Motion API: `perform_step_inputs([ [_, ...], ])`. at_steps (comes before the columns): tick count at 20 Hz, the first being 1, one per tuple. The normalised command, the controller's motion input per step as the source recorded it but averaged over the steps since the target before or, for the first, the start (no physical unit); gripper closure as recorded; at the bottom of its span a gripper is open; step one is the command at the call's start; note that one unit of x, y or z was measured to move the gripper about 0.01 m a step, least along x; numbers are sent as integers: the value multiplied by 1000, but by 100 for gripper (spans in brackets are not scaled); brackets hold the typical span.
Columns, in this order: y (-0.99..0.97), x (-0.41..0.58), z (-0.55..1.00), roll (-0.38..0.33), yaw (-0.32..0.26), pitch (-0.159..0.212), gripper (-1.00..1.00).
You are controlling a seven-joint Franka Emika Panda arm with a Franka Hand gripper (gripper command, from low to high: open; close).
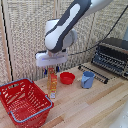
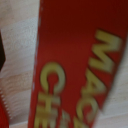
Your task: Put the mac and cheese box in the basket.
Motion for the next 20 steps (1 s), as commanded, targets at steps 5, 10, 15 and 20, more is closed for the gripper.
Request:
perform_step_inputs([
  [5,183,271,-438,-68,85,127,100],
  [10,201,220,-127,-27,10,39,100],
  [15,210,130,-73,-33,-9,3,100],
  [20,101,55,49,-7,-16,0,100],
])
